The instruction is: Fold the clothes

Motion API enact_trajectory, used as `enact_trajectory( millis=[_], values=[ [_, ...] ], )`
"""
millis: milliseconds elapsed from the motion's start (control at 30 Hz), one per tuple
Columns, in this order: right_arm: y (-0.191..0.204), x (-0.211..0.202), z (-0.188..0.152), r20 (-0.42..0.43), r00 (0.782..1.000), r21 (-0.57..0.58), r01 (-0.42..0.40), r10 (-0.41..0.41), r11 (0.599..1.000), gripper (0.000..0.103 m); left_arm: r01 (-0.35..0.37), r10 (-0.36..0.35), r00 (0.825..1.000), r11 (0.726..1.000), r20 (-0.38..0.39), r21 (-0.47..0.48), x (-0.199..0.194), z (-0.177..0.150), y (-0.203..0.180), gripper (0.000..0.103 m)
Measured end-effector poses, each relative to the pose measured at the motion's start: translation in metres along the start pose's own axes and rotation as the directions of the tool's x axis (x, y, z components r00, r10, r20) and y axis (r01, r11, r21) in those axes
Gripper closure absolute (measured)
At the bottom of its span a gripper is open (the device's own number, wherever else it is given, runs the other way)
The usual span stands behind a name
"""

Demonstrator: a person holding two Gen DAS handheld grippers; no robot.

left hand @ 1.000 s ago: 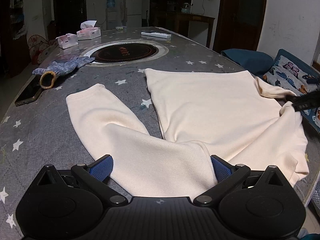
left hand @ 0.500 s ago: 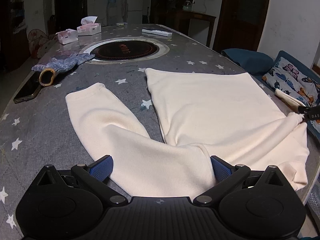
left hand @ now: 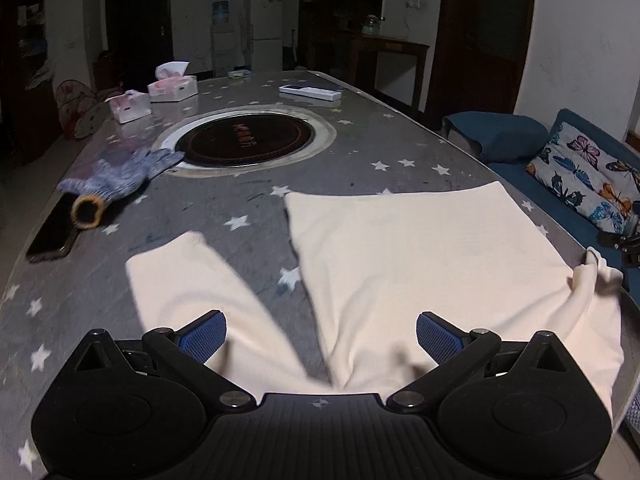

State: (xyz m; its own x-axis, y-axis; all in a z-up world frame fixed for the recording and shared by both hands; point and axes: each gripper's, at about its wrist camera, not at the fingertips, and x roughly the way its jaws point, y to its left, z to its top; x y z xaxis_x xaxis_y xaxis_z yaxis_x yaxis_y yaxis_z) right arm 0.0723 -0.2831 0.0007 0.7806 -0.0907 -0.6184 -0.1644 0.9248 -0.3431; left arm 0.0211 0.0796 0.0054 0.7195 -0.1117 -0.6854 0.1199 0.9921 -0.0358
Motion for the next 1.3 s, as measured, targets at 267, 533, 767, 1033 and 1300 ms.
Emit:
enact_trajectory(
  millis=[267,533,767,1033,1300],
  values=[
    [0.028,0.016,0.022,0.01,0.987,-0.015,-0.163,0.163,0.987,0.0,0.032,-0.032,0.999,0.999,-0.043,-0.006,0.037,0.018,-0.004,0.01],
    [0.042,0.044,0.037,-0.03,0.926,0.058,-0.375,0.377,0.925,0.002,0.012,-0.012,0.999,1.0,-0.052,-0.005,0.059,0.02,0.0,0.033],
    [0.057,0.053,0.041,-0.051,0.868,0.055,-0.491,0.494,0.869,0.009,-0.033,0.034,0.999,0.999,-0.019,0.038,0.065,0.022,-0.002,0.056],
    [0.083,0.06,0.054,-0.052,0.842,0.001,-0.537,0.536,0.844,0.011,-0.116,0.117,0.993,0.992,-0.007,0.043,0.07,0.03,0.001,0.079],
    [0.112,0.077,0.079,-0.042,0.826,-0.038,-0.564,0.562,0.825,0.012,-0.217,0.217,0.976,0.976,0.001,0.028,0.072,0.031,0.022,0.08]
  ],
)
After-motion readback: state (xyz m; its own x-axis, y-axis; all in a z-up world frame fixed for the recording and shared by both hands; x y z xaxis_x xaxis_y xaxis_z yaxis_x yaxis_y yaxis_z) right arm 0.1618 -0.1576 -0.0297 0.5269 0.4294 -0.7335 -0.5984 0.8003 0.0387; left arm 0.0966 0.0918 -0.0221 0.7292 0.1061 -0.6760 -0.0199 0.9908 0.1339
